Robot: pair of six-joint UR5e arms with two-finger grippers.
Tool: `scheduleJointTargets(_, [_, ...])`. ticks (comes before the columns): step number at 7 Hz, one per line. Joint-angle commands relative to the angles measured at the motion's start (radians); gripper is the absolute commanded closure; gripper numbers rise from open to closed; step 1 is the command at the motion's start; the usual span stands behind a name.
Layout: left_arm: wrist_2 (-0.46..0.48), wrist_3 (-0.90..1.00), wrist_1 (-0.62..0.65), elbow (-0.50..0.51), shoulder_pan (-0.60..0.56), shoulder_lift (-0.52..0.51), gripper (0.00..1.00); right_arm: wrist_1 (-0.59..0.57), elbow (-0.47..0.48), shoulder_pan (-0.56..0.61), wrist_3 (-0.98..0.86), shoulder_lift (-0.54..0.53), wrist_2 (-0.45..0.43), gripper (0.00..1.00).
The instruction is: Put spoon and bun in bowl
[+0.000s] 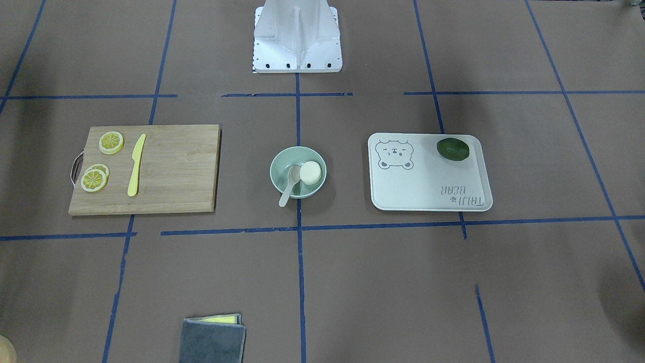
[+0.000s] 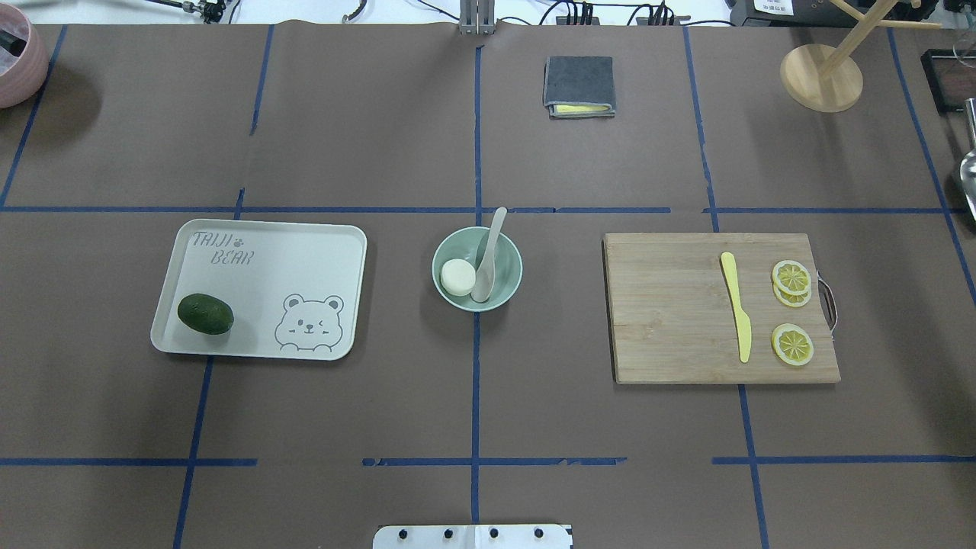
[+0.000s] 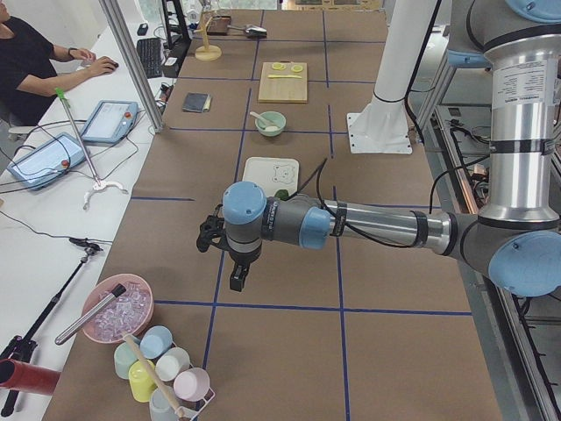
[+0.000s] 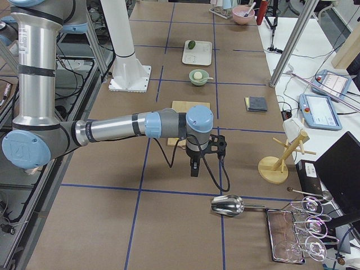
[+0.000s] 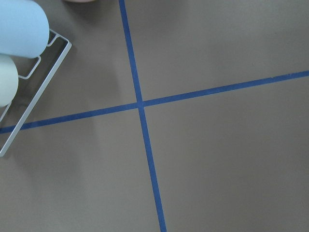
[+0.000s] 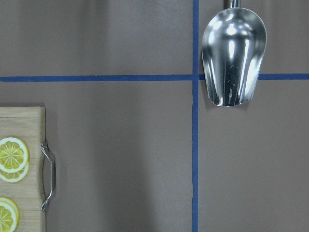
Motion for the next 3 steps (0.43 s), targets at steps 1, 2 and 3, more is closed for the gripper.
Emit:
scheduleJointTargets(1, [0.000,0.001,0.002,-0.019,-0.003,0.001,0.00,0.000,0.000,0.000,0.002,0.005,0.009,0.00])
scheduleJointTargets(2, [0.000,0.001,0.002,-0.025,-0.005,0.006,0.00,0.000,0.000,0.000,0.002,0.005,0.013,0.00])
scheduleJointTargets(3, [0.000,0.001,0.002,-0.023,-0.003,0.006,0.00,0.001,0.000,0.000,0.001,0.005,0.013,0.00])
